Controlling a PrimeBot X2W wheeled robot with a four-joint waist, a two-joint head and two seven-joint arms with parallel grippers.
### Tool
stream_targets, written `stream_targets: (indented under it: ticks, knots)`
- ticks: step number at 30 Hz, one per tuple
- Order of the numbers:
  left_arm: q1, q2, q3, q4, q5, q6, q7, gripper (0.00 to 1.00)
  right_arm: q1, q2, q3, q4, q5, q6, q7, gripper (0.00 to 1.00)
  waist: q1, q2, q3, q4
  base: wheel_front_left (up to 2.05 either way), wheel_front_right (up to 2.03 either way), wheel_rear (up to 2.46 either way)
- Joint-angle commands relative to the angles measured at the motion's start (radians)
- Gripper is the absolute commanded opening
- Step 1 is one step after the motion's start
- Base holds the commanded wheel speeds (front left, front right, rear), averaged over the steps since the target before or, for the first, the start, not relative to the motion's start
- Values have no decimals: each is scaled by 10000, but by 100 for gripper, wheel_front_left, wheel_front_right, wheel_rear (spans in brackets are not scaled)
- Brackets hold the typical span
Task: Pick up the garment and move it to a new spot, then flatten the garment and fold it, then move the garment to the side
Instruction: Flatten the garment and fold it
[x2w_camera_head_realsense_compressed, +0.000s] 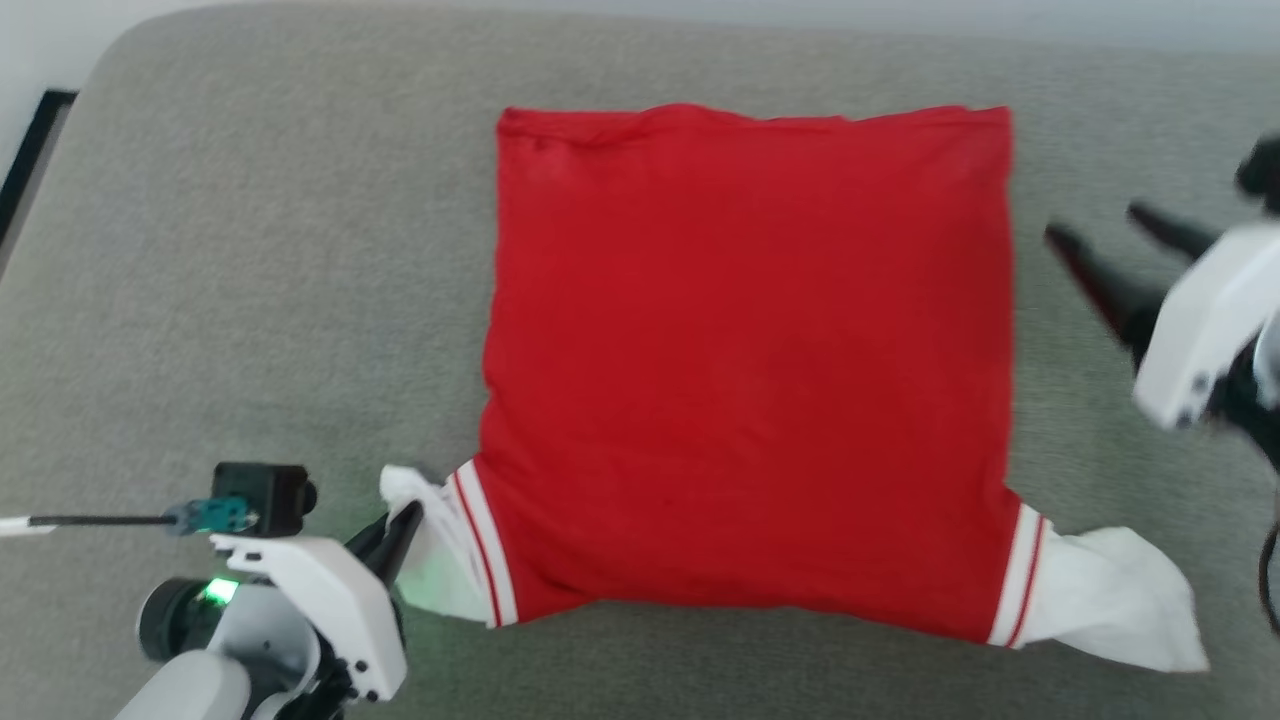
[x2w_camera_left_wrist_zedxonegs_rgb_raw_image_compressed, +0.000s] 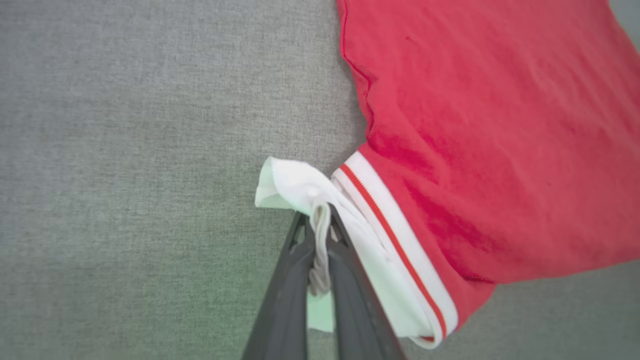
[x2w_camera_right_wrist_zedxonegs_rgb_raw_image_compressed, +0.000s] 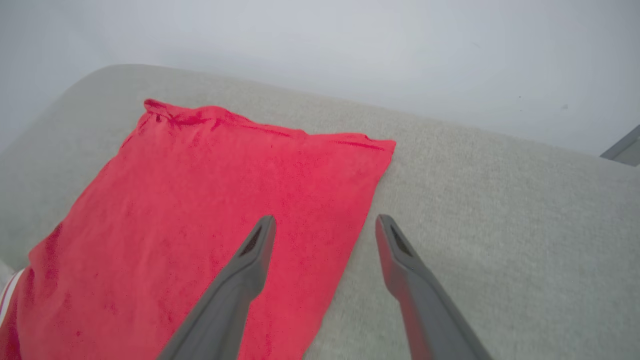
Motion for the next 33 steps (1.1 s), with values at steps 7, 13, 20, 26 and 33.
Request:
stream_targets:
  ticks: [7,13,20,26,33]
  knots:
    - [-920,-459,-399,363,341,-461,-32,0,-2298,-380,205,3217,-440,1,-826,100,0,0,514,855,0,0,0]
    - [-1451,-825,-668,643,425,-743,-135,0,-3820,-699,298,5906,-1003,1,-903,100,0,0,903,1439,0,0,0]
    - [-1874,-1183,-906,1055,464,-1042,-201,0,-4932,-563,222,8577,-1433,1,-425,100,0,0,1238,1962,0,0,0]
    - [-2152,-1416,-1022,1412,441,-1236,-273,0,-4909,-320,340,10708,-1957,-2,319,100,0,0,1367,2210,0,0,0]
    - [-2306,-1521,-996,1781,322,-1363,-424,0,-5160,-338,647,11488,-2154,-2,228,0,0,0,1311,2182,0,0,0]
